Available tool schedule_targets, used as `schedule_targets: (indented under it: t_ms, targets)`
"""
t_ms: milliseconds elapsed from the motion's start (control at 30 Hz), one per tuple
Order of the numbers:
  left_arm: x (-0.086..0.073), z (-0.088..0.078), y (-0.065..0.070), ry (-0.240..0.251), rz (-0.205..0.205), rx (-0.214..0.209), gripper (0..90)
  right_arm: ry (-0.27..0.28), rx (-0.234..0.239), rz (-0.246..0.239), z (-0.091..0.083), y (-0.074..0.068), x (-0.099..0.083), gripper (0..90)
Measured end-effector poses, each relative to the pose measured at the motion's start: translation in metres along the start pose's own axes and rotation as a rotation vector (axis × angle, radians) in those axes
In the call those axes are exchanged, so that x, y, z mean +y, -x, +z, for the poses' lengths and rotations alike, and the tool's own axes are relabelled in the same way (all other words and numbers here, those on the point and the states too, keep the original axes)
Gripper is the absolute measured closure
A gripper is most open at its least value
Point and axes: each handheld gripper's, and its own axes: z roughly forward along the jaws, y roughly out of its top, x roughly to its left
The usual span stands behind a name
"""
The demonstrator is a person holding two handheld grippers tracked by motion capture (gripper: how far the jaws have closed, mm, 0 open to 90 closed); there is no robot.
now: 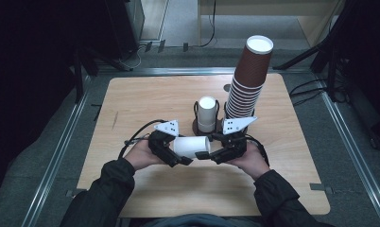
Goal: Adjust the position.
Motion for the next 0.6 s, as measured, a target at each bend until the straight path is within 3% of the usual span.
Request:
schedule_targets:
  t_ms: [100,600]
  targets:
    - [-0.0005,-0.0002,-0.0002,-0.015,0.015,0.004,17.7,0.000,0.001,0.004,0.0008,0.0001,-0.0004,33.3]
    - [-0.0006,0.0001,-0.0020,-0.029,0.009,-0.013,21.1,-0.019,-0.020,-0.011,0.0019,-0.0024,-0.0002,30.0]
